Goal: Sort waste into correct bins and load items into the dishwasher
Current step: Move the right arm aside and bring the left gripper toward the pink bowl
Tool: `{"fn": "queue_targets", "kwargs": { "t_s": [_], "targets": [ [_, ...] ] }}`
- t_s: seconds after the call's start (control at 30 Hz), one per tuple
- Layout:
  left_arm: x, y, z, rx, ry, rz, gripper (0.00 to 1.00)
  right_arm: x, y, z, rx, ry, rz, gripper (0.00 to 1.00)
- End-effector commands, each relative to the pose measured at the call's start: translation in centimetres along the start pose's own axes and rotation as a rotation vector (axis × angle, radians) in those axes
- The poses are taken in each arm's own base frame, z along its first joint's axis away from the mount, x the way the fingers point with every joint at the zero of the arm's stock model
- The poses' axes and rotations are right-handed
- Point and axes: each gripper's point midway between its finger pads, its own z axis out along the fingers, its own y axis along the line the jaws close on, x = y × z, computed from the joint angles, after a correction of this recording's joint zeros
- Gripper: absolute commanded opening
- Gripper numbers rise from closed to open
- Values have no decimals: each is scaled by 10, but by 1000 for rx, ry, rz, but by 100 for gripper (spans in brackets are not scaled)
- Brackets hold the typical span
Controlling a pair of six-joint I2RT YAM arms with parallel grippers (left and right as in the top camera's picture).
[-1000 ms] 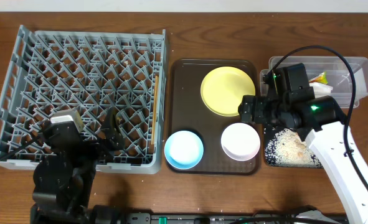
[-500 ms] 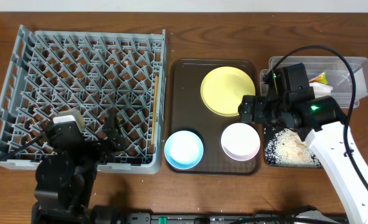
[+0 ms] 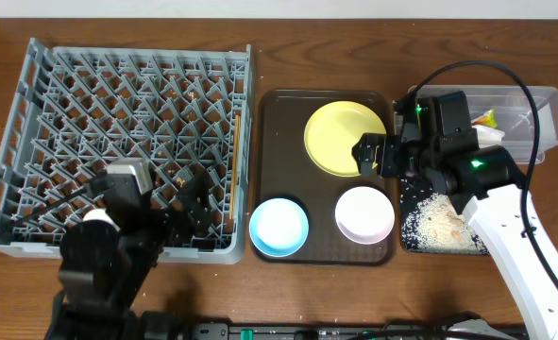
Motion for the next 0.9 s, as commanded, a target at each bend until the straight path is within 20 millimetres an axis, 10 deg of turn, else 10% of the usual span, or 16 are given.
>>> {"fn": "queue_targets", "kwargs": {
  "t_s": [0.0, 0.2, 0.6, 0.87],
  "targets": [
    [-9, -8, 8, 11, 70, -49, 96, 13, 16, 1, -82, 61, -55, 94],
    [-10, -6, 28, -80, 327, -101, 96, 24, -7, -7, 9, 93, 22, 54],
    [1, -29, 55, 42, 491, -123, 90, -8, -55, -172, 164, -515, 103, 72],
    [18, -50, 63, 18, 502, 72, 90, 5, -92, -200, 351, -604, 233, 84]
  ]
}}
